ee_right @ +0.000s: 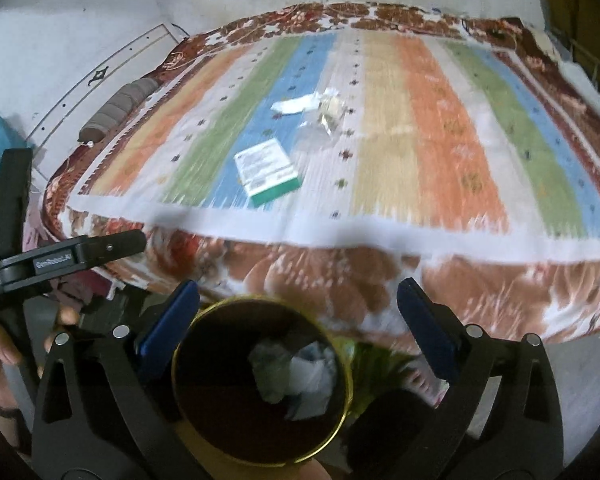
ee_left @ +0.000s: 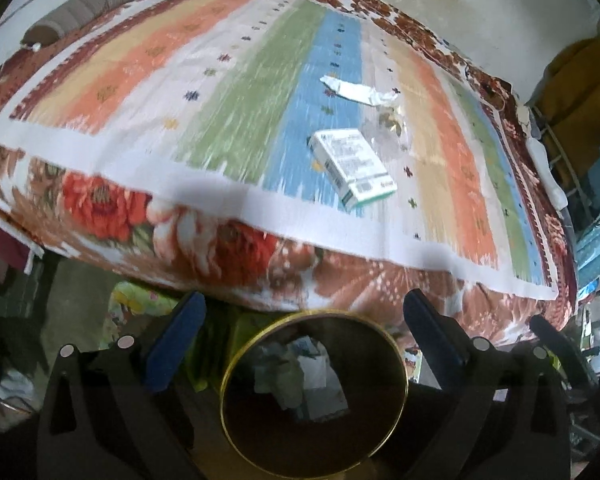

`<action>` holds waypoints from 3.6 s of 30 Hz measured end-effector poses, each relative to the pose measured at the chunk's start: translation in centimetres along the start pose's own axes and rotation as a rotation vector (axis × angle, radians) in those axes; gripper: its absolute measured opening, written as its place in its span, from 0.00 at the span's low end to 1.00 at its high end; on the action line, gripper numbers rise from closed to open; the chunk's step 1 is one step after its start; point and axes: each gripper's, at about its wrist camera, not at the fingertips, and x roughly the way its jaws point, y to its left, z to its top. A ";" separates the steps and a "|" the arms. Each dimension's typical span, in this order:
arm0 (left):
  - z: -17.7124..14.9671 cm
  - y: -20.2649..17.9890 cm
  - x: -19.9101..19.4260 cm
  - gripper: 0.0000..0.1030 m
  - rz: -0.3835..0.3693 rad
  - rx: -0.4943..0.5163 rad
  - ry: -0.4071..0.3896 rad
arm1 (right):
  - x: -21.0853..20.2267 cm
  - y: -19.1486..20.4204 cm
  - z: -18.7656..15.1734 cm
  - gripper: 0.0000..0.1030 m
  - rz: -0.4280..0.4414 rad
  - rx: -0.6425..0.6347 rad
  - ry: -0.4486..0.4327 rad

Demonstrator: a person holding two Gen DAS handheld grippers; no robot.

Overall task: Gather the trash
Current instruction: 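Move both tools toward the white medicine box and clear plastic tray, then grasp the white medicine box with left gripper while right grasps clear plastic tray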

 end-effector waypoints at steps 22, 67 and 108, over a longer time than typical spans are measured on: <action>9.8 0.4 4.5 0.94 -0.026 -0.001 0.024 | 4.7 -0.9 9.6 0.92 -0.079 -0.067 -0.089; 14.2 -0.6 11.8 0.94 -0.032 -0.019 0.133 | 20.5 -1.8 19.6 0.46 0.050 -0.234 0.038; 12.9 -7.6 19.3 0.85 0.171 0.072 0.222 | 20.8 -6.6 17.4 0.03 0.048 -0.042 0.112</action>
